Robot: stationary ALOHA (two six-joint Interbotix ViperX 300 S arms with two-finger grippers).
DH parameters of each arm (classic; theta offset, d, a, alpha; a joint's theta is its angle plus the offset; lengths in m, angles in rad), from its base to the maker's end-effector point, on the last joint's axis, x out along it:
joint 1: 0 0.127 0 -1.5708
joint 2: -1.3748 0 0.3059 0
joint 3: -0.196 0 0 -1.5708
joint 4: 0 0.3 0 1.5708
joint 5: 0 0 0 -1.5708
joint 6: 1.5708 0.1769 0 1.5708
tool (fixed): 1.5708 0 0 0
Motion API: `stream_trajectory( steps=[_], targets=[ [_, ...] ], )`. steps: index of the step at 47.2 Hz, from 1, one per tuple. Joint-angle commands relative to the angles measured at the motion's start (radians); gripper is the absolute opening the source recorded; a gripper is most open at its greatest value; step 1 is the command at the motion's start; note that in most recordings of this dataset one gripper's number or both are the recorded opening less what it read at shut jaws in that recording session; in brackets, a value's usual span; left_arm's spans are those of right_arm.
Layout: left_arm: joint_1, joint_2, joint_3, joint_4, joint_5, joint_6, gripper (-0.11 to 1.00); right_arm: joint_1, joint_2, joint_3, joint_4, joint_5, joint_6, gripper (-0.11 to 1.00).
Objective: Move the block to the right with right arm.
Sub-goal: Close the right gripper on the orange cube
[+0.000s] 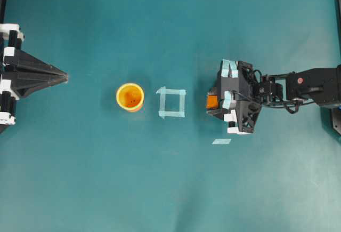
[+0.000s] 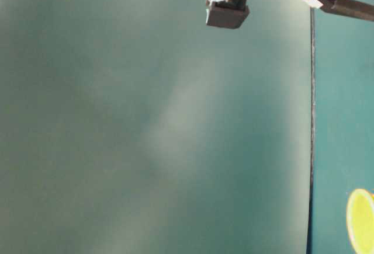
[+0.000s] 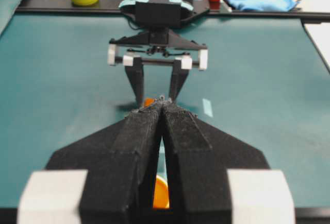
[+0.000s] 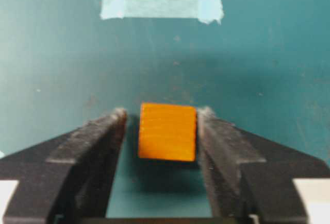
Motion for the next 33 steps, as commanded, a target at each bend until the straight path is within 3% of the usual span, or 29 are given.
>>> stream_trajectory(
  steps=[1, 8, 14, 33],
  targets=[
    [0.0, 0.008, -0.031, 0.003, -0.005, -0.002, -0.01, 0.0, -0.012, -0.017, -0.002, -0.005, 0.0, 0.57],
    [0.0, 0.008, -0.031, 0.002, -0.005, -0.002, -0.01, 0.0, -0.017, -0.014, -0.002, 0.011, 0.006, 0.54],
    [0.0, 0.008, -0.031, 0.002, 0.0, -0.002, -0.01, 0.0, -0.046, -0.023, -0.002, 0.052, 0.002, 0.42],
    [0.0, 0.008, -0.032, 0.003, 0.009, -0.002, -0.01, 0.0, -0.258, -0.106, -0.014, 0.371, -0.021, 0.4]
  ],
)
